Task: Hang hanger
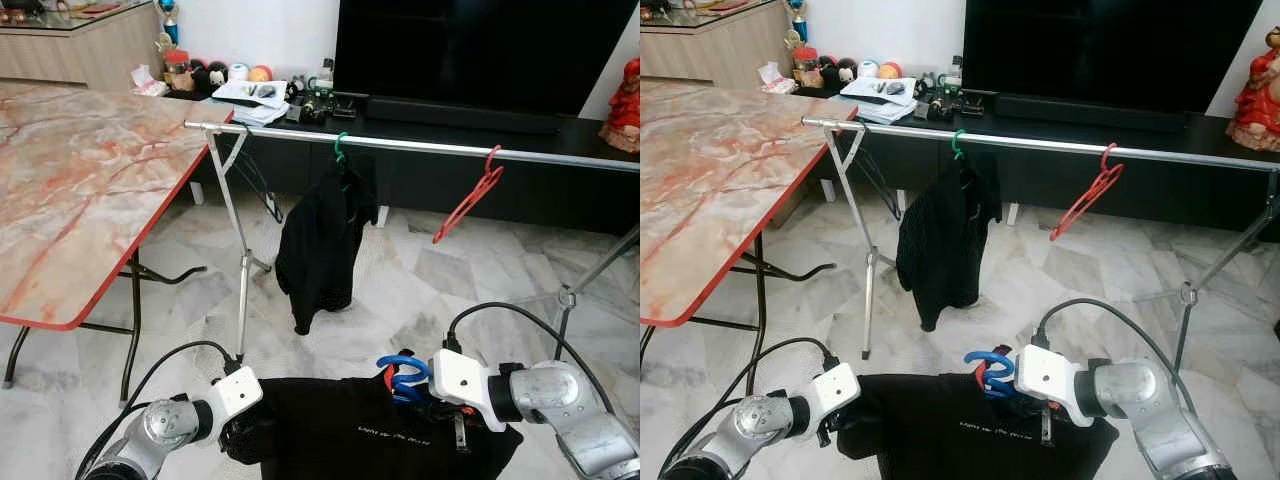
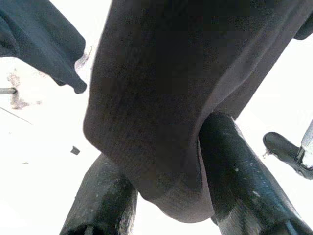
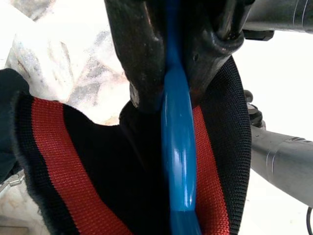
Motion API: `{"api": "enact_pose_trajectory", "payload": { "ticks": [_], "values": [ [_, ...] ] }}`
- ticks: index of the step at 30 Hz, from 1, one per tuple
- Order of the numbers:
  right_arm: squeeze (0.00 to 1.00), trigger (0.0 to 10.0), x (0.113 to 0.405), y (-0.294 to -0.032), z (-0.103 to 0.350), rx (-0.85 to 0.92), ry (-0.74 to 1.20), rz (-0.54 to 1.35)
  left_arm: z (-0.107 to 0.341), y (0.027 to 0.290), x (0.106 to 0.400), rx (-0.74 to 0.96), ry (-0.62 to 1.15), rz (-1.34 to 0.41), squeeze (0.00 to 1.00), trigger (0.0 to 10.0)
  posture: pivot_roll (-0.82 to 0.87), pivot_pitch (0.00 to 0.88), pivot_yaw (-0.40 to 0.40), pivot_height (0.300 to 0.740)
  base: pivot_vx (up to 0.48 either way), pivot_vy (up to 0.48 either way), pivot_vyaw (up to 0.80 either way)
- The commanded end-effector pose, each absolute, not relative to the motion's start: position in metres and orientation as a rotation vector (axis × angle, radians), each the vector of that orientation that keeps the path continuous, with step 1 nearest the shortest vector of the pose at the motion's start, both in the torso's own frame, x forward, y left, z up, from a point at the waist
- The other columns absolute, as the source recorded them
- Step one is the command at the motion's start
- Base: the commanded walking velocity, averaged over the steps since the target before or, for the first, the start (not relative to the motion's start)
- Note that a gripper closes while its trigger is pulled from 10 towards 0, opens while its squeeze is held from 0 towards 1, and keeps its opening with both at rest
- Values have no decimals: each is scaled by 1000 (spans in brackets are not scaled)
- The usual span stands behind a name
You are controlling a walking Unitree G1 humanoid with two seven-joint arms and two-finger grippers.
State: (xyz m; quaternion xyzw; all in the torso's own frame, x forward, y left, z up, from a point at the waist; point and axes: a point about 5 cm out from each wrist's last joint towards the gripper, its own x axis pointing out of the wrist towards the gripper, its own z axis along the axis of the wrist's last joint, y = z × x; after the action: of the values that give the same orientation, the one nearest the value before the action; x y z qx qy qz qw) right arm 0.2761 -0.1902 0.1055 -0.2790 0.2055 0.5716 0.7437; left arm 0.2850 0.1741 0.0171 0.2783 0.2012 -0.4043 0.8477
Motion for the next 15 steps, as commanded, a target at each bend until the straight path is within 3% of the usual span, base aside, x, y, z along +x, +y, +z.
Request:
{"api": "enact_pose_trajectory", "payload": {
  "ticks": [1, 15],
  "values": [
    [0, 10000, 281, -192, 118, -614, 401, 1230, 19, 175, 288, 583, 421, -848, 0, 0, 120, 55, -36, 740, 0, 0, 0],
    [0, 10000, 281, -190, 114, -608, 408, 1228, 23, 173, 291, 584, 397, -854, 0, 0, 126, 44, -37, 740, 0, 0, 0]
  ]
}}
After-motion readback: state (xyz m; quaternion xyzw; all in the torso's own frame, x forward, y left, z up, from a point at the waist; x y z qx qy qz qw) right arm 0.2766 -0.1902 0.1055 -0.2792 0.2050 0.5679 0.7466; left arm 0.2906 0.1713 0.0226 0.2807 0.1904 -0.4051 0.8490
